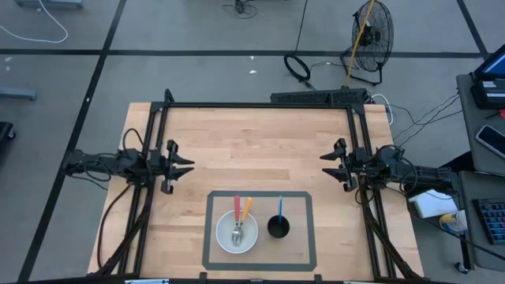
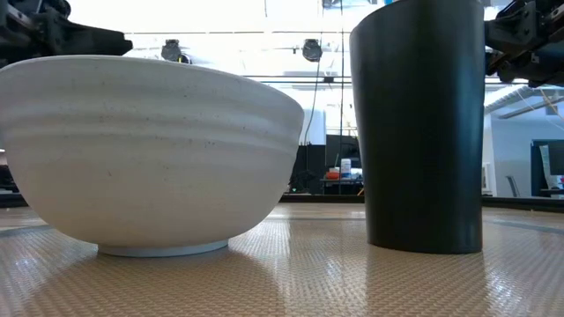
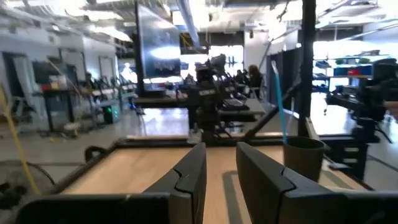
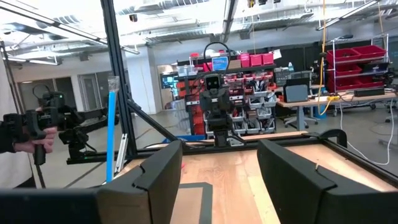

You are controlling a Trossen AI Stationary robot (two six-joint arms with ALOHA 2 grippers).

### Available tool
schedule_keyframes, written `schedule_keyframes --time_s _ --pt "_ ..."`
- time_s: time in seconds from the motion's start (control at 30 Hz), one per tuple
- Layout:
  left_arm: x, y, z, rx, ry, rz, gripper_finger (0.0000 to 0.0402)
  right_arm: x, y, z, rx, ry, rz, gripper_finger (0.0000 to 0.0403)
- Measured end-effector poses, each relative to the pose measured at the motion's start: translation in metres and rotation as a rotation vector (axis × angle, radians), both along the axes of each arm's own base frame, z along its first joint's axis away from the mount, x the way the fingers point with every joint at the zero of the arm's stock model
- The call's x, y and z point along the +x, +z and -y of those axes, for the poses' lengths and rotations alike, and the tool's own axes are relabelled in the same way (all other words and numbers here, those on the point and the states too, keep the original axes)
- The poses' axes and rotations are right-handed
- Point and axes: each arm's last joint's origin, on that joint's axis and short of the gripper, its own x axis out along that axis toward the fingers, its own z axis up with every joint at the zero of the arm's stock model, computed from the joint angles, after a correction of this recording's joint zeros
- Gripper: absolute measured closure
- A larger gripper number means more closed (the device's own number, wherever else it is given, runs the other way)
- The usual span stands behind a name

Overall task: Pick & Place Utensil
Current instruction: Return to Home Position

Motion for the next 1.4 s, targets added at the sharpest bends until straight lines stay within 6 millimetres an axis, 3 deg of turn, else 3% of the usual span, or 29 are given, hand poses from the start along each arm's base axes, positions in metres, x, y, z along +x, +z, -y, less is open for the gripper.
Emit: schedule_keyframes --time_s 0.43,0.57,1.4 --pt "0.001 -0.007 -0.001 0.089 -0.162 -0.059 0.0309 0.000 0.000 0.000 0.004 -0.004 0.000 0.0195" --pt "0.001 -0.014 -0.001 0.061 -0.158 -0.142 0.0309 0.000 0.000 0.000 0.022 0.001 -0.002 0.0198" --pt "0.002 -0.015 -0.002 0.103 -0.118 -0.146 0.0309 0.000 0.000 0.000 0.034 0.004 -0.003 0.0198"
